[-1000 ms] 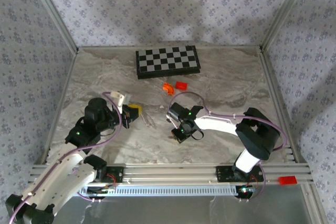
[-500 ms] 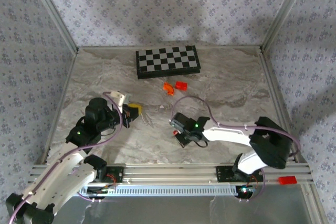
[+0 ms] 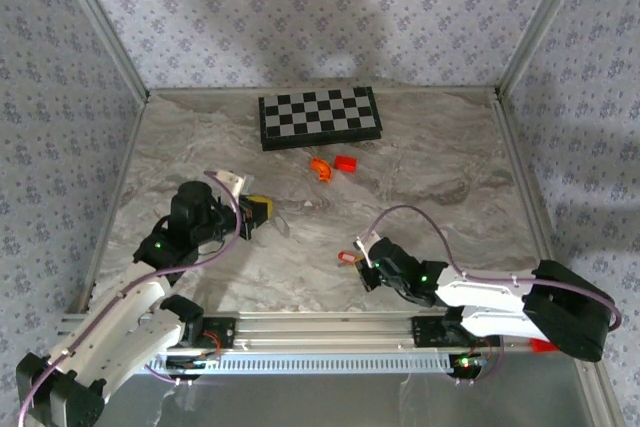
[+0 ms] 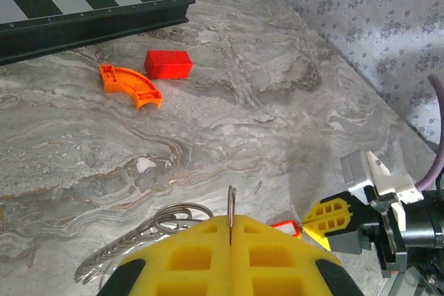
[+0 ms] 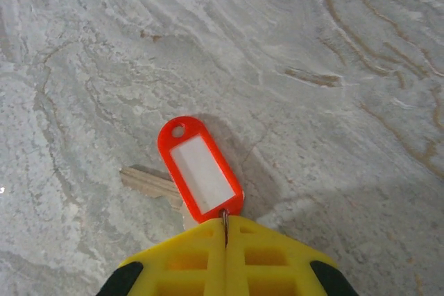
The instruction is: Put the keys on the keyring
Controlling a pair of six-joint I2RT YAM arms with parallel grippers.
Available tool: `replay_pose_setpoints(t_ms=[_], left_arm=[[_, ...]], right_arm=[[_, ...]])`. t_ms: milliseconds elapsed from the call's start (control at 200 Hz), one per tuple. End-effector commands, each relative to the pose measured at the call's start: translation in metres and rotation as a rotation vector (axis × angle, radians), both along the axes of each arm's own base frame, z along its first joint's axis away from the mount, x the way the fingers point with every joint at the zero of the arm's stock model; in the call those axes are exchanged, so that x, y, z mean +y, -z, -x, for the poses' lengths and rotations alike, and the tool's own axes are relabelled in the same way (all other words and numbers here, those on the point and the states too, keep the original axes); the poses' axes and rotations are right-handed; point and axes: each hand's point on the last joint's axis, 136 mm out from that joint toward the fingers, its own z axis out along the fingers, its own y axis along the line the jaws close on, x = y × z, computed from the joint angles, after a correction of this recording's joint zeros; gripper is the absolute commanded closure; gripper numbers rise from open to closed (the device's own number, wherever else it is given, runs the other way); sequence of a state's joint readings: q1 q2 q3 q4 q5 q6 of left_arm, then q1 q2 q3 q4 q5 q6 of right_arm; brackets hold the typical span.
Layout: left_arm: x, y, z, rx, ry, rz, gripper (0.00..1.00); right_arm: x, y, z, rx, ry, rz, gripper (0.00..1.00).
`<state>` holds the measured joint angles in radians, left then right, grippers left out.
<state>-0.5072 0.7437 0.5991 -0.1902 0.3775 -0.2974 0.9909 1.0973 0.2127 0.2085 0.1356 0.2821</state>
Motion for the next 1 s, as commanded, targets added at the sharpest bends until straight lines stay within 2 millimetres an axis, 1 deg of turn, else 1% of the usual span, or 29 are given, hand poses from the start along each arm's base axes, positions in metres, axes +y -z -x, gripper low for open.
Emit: replay_pose_setpoints(t_ms=[0,50,110,225,300,360,425,475,525,590,630,720,775,875,1000], left_arm=[[-0.004,-0.02,-0.003,-0.063,0.009,0.019,1.0],[-0.004,-0.021,-0.003,-0.068,0.011,0.015,1.0],[-0.005,-0.021,-0.004,-0.068,0.014,0.012,1.0],[-0.006,-0.022,-0.004,-0.074,0.024,0.01,1.0],[-0.006,-0.023,-0.003,-0.079,0.025,0.013,1.0],[-0.006,-0.024,-0.002,-0.082,0.029,0.015,1.0],[-0.006,-0.023,-0.001,-0.08,0.034,0.016,1.0],[-0.006,-0.022,0.0,-0.078,0.035,0.016,1.0],[-0.006,-0.021,0.0,-0.078,0.038,0.017,1.0],[-0.006,-0.021,0.001,-0.079,0.04,0.022,1.0],[-0.006,-0.022,0.002,-0.08,0.042,0.023,1.0],[-0.004,-0.023,0.004,-0.084,0.039,0.024,1.0],[-0.004,-0.024,0.006,-0.087,0.039,0.025,1.0],[-0.003,-0.024,0.007,-0.09,0.039,0.027,1.0],[-0.003,-0.024,0.008,-0.091,0.039,0.024,1.0]], right_arm=[[0.008,-0.015,-0.006,-0.029,-0.027,-0.071,0.93],[0.004,-0.013,-0.006,-0.004,-0.012,-0.059,0.88],[0.005,-0.014,-0.002,0.02,-0.021,-0.07,0.82],[0.002,-0.021,0.003,0.069,0.007,-0.08,0.63],[0.002,-0.034,0.004,0.096,0.023,-0.098,0.56],[-0.002,-0.046,0.005,0.12,0.048,-0.078,0.51],[-0.008,-0.06,0.006,0.147,0.073,-0.043,0.49],[-0.018,-0.062,0.011,0.197,0.092,0.015,0.47],[-0.023,-0.071,0.009,0.226,0.11,0.054,0.45],[-0.031,-0.075,0.006,0.266,0.14,0.128,0.46],[-0.027,-0.079,0.005,0.28,0.123,0.146,0.46],[-0.018,-0.076,0.008,0.332,0.099,0.216,0.47],[-0.015,-0.072,0.007,0.348,0.095,0.272,0.48],[-0.012,-0.061,0.006,0.366,0.088,0.373,0.49],[0.003,-0.049,0.007,0.398,0.055,0.399,0.51]])
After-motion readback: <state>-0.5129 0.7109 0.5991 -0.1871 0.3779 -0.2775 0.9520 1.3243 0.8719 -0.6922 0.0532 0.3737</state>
